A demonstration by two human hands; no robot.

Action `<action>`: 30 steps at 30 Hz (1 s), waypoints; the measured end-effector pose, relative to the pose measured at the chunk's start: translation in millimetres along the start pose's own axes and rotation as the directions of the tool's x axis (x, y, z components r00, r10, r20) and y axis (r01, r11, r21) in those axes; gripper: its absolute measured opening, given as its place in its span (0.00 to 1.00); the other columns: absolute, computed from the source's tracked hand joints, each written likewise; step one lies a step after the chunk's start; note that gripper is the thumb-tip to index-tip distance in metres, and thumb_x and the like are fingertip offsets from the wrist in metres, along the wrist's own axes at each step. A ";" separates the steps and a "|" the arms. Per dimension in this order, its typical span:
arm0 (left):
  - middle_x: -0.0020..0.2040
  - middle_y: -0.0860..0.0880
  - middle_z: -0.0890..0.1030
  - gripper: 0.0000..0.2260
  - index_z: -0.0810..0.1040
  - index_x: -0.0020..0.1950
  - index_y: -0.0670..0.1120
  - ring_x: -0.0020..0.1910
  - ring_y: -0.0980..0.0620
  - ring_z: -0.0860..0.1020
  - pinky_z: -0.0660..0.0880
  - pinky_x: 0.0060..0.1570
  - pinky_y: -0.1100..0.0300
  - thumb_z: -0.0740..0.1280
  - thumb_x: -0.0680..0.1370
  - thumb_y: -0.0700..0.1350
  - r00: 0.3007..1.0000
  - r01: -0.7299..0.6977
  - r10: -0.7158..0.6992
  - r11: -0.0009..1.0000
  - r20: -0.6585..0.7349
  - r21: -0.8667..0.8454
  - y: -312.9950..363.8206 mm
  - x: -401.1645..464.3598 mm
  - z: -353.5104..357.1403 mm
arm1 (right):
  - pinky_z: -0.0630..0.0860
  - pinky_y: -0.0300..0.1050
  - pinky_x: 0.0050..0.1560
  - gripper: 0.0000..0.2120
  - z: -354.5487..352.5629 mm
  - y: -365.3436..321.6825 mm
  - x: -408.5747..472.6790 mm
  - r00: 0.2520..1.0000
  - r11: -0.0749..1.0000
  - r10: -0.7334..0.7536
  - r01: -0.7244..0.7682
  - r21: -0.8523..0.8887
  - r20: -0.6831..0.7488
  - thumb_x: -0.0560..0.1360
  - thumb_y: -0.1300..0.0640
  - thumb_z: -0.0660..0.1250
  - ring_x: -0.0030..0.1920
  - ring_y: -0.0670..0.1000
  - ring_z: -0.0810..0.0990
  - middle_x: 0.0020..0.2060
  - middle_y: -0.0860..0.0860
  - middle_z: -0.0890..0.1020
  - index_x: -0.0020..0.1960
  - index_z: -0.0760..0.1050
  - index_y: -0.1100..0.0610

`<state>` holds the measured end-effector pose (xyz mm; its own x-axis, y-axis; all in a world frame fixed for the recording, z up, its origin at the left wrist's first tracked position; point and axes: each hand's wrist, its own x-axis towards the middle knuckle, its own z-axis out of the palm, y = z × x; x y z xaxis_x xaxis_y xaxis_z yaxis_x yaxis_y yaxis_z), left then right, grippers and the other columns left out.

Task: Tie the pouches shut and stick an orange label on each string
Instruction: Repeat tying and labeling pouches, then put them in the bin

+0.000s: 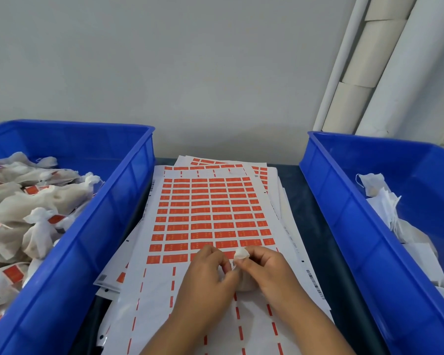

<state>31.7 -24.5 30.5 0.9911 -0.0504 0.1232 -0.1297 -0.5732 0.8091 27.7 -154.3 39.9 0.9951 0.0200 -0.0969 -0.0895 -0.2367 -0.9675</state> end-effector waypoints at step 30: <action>0.37 0.66 0.69 0.11 0.67 0.37 0.59 0.35 0.62 0.72 0.61 0.32 0.76 0.65 0.76 0.47 0.919 0.100 -0.080 0.995 -0.385 0.031 0.8 6.9 -10.8 | 0.76 0.33 0.51 0.10 -8.1 -9.1 -3.0 0.970 0.997 0.065 -0.073 0.026 0.235 0.74 0.56 0.71 0.53 0.42 0.81 0.49 0.38 0.84 0.50 0.81 0.42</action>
<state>38.2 -16.5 38.2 0.9100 0.3151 0.2697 -0.0289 -0.6005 0.7991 25.9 -160.0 50.9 0.9493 0.2325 -0.2118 -0.1631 -0.2119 -0.9636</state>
